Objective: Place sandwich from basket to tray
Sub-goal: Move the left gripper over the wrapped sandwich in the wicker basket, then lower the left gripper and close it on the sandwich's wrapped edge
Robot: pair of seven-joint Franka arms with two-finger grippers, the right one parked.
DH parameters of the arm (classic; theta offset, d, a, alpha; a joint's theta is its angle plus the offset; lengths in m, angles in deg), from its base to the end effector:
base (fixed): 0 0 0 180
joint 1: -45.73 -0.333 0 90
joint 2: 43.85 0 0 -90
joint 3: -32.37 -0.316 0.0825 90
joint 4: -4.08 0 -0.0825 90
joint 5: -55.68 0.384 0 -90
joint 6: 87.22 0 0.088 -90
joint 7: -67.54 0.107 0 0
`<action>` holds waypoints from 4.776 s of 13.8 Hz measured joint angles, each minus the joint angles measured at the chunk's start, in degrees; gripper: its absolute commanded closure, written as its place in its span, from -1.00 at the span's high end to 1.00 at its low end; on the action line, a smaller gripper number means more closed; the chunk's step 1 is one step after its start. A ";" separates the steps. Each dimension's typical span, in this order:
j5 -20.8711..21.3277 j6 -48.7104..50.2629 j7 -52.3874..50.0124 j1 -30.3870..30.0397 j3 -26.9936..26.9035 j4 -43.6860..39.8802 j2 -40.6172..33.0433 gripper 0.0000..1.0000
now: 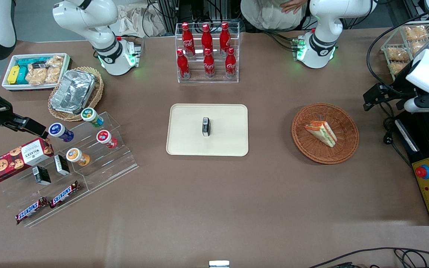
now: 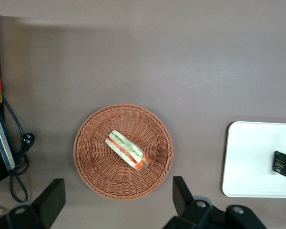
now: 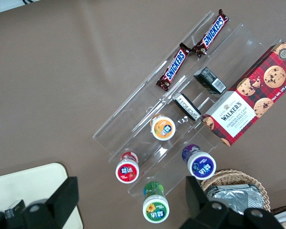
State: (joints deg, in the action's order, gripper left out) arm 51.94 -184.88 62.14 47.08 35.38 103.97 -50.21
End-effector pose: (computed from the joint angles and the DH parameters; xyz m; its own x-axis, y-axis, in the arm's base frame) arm 0.5288 -0.0480 0.6146 0.9975 0.0267 0.0657 0.0224 -0.9976 0.0658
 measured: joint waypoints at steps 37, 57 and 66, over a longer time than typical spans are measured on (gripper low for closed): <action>4.37 -44.27 -46.00 4.07 0.19 45.28 3.94 1.00; 4.33 -43.04 -56.27 4.13 0.19 40.17 7.20 1.00; 4.80 -48.89 -56.35 4.30 0.19 44.22 8.33 -0.39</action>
State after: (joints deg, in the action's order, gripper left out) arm 56.74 -233.77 5.79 51.37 35.56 148.19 -41.88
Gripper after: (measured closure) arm 0.119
